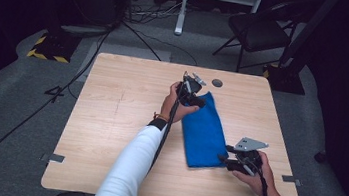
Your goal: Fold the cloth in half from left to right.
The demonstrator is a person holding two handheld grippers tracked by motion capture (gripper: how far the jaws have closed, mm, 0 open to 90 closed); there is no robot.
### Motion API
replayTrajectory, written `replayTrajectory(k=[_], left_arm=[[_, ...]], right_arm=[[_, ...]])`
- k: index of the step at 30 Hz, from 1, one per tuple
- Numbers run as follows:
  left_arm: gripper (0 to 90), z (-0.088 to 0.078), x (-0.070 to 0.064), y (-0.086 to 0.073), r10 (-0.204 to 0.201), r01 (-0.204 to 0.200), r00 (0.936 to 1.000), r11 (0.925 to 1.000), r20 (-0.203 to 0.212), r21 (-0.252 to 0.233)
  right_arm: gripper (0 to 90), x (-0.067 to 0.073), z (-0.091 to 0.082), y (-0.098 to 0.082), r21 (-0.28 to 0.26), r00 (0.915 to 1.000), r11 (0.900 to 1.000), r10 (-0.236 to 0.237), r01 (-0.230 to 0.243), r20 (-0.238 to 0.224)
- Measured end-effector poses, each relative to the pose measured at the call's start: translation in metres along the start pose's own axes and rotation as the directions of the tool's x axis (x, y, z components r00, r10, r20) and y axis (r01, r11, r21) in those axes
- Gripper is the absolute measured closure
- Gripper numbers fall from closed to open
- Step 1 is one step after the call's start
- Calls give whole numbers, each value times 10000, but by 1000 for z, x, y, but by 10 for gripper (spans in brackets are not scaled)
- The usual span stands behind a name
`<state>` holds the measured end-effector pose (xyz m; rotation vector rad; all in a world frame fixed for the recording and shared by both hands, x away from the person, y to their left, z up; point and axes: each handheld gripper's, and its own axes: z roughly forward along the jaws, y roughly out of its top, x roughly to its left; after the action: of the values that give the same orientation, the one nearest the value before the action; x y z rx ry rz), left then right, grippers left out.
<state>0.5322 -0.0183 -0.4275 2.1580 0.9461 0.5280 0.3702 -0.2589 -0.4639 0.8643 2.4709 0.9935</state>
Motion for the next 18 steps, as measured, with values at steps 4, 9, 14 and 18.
replayTrajectory(k=[4,9,14,18], left_arm=[[250,-18,-10,-19,576,-575,9965,9983,600,-43],[228,-35,-31,-47,1166,-1179,9860,9930,1194,44],[220,-47,-58,-75,1694,-1773,9663,9839,1939,243],[214,-52,-76,-97,2085,-2290,9468,9717,2452,583]], right_arm=[[410,-13,-11,-3,-335,9983,9978,573,-568,136],[404,-26,-16,-9,-374,9971,9970,691,-679,330],[403,-32,-10,-14,-37,9970,9976,696,-695,348],[390,-29,-5,-15,246,9994,9992,305,-308,148]])
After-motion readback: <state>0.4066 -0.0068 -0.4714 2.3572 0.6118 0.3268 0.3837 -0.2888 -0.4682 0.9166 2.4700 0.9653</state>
